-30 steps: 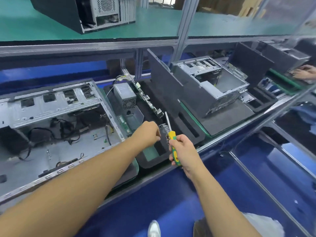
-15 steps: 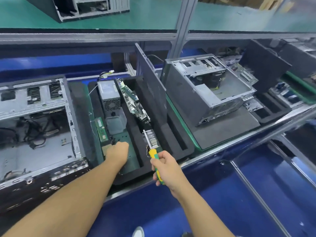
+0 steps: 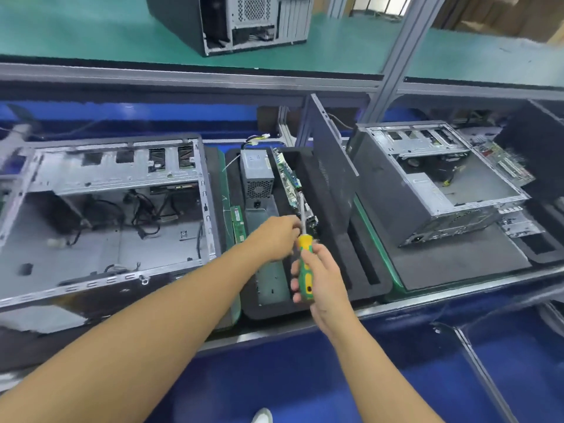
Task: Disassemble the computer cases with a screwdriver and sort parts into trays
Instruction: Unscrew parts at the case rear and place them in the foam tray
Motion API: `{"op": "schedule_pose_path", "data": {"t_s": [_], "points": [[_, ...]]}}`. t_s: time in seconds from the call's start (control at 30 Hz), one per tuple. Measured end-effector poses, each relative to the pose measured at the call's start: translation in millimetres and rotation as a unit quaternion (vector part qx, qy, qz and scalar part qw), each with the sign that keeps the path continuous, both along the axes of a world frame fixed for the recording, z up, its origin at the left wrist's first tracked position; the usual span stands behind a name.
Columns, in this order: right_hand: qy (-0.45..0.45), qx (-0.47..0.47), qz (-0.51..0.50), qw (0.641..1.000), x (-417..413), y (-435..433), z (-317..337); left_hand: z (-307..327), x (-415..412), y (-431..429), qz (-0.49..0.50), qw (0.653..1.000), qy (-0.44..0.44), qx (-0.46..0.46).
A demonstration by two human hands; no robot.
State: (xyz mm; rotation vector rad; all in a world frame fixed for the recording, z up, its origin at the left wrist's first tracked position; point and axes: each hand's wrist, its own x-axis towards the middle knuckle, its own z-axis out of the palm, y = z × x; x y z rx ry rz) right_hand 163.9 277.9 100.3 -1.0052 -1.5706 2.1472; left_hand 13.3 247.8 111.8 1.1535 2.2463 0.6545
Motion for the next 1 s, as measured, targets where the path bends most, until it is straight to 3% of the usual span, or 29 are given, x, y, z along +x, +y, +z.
{"op": "schedule_pose_path", "data": {"t_s": [0.1, 0.2, 0.4, 0.57, 0.67, 0.8, 0.9, 1.0], "points": [[0.031, -0.001, 0.01, 0.999, -16, -33, 14, 35, -13, -38, -0.019, 0.997, 0.031, 0.072], [0.049, -0.018, 0.02, 0.998, -31, -74, 21, 46, -38, -100, -0.047, 0.994, 0.065, 0.069], [0.077, -0.06, 0.012, 0.995, -54, -155, 10, 25, -97, -240, -0.04, 0.993, 0.107, -0.034], [0.091, -0.06, 0.011, 0.994, -56, -215, -7, 6, -133, -325, -0.066, 0.98, 0.03, -0.187], [0.053, -0.039, 0.038, 0.997, -50, -250, -21, -7, -144, -342, -0.087, 0.963, 0.055, -0.251], [-0.063, -0.011, 0.089, 0.994, -34, -293, -45, -17, -147, -342, -0.059, 0.966, 0.041, -0.247], [-0.165, 0.048, 0.15, 0.974, -26, -320, -61, -20, -145, -343, -0.064, 0.965, 0.103, -0.234], [-0.191, 0.067, 0.173, 0.964, -30, -339, -67, -22, -144, -344, -0.062, 0.969, 0.094, -0.22]]}}
